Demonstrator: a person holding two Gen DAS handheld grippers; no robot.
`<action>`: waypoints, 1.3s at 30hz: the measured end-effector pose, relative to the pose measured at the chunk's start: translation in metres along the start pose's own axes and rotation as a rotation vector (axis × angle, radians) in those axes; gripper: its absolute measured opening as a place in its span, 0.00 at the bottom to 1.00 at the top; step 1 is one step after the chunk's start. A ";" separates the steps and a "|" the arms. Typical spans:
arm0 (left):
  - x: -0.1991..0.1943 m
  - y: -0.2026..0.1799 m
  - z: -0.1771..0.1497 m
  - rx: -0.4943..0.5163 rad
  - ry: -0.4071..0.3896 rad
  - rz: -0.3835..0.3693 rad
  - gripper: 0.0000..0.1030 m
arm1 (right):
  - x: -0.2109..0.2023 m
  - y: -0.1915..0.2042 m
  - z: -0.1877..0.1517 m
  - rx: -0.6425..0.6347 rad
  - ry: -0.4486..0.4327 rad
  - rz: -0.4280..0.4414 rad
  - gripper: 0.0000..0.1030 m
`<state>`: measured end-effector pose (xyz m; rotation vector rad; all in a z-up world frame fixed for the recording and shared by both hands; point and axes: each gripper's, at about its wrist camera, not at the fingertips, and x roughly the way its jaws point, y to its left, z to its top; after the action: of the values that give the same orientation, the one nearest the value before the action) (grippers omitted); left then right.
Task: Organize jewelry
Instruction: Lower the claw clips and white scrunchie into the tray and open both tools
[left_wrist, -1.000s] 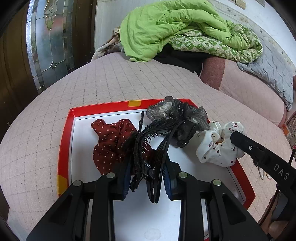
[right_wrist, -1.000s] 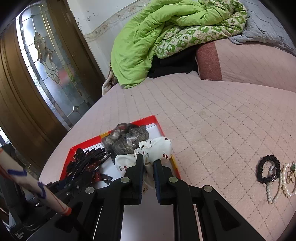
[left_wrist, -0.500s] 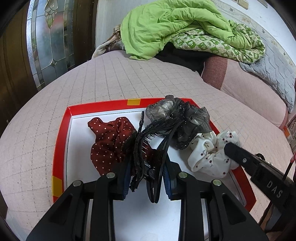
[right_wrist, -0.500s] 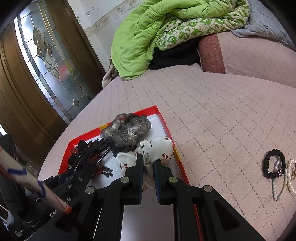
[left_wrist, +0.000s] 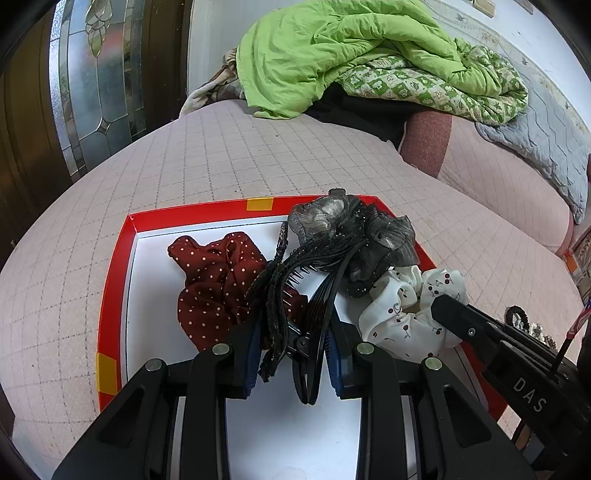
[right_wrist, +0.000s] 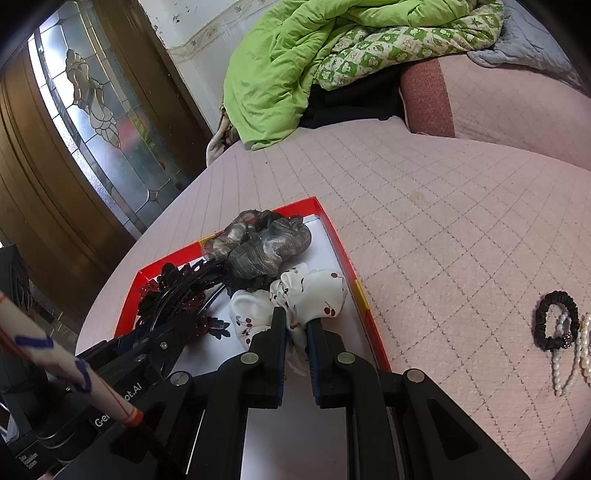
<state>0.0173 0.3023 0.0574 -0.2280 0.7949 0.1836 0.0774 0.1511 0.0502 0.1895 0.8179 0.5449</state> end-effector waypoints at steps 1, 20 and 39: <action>0.000 0.000 0.000 -0.001 0.001 0.000 0.28 | 0.000 0.000 0.000 0.001 0.000 0.000 0.13; -0.002 -0.002 0.000 0.009 -0.016 0.011 0.39 | -0.002 -0.002 -0.002 0.000 0.002 0.001 0.16; -0.006 -0.008 0.003 0.014 -0.041 0.018 0.45 | -0.014 -0.003 0.001 0.002 -0.015 0.011 0.22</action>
<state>0.0170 0.2952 0.0649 -0.2039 0.7576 0.1989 0.0716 0.1416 0.0593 0.1994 0.8028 0.5525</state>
